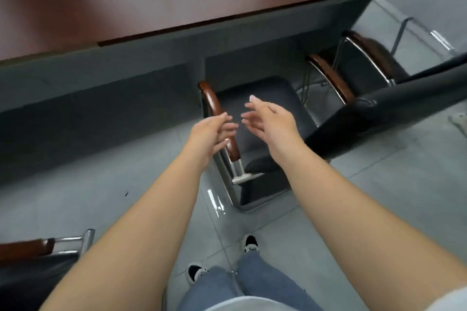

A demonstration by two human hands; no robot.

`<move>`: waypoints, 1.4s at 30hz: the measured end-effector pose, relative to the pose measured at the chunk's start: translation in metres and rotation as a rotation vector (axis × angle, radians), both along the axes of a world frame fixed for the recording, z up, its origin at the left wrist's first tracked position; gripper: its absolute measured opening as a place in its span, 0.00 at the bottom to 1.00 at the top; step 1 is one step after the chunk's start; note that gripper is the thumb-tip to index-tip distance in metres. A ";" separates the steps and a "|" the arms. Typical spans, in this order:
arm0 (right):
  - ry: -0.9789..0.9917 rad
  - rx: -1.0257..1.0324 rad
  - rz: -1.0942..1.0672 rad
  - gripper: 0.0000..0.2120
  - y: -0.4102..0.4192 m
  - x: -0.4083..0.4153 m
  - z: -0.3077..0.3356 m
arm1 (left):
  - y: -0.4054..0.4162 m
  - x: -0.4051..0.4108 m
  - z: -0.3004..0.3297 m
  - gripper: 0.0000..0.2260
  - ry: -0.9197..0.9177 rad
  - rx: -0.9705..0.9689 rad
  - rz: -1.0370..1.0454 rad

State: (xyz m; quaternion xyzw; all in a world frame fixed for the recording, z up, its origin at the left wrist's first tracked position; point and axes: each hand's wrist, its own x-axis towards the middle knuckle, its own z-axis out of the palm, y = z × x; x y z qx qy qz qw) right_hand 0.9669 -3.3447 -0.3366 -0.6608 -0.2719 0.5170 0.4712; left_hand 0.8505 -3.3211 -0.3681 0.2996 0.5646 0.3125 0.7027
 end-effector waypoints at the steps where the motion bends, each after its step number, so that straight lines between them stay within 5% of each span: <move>1: -0.020 0.050 -0.011 0.07 -0.005 0.012 0.019 | 0.000 0.014 0.015 0.08 -0.006 0.067 -0.035; 7: -0.153 0.338 0.190 0.16 -0.040 0.052 0.124 | -0.015 0.075 0.113 0.11 -0.088 0.450 -0.199; 10: -0.099 0.510 0.140 0.10 -0.059 0.099 0.161 | -0.028 0.095 0.150 0.11 -0.035 0.598 -0.227; 13: -0.251 0.580 0.174 0.08 -0.075 0.169 0.175 | -0.052 0.115 0.170 0.12 0.096 0.691 -0.269; 18: -0.654 0.420 0.441 0.09 -0.085 0.279 0.160 | -0.098 0.158 0.165 0.12 0.515 0.788 -0.317; 23: -0.941 0.207 0.663 0.24 -0.080 0.339 0.134 | -0.111 0.188 0.154 0.24 0.903 0.735 -0.320; 30: -1.228 0.128 0.671 0.39 -0.074 0.374 0.114 | -0.117 0.200 0.147 0.25 0.910 0.680 -0.173; 42: -1.315 0.142 0.646 0.47 -0.065 0.409 0.101 | -0.109 0.205 0.141 0.31 1.120 0.672 -0.201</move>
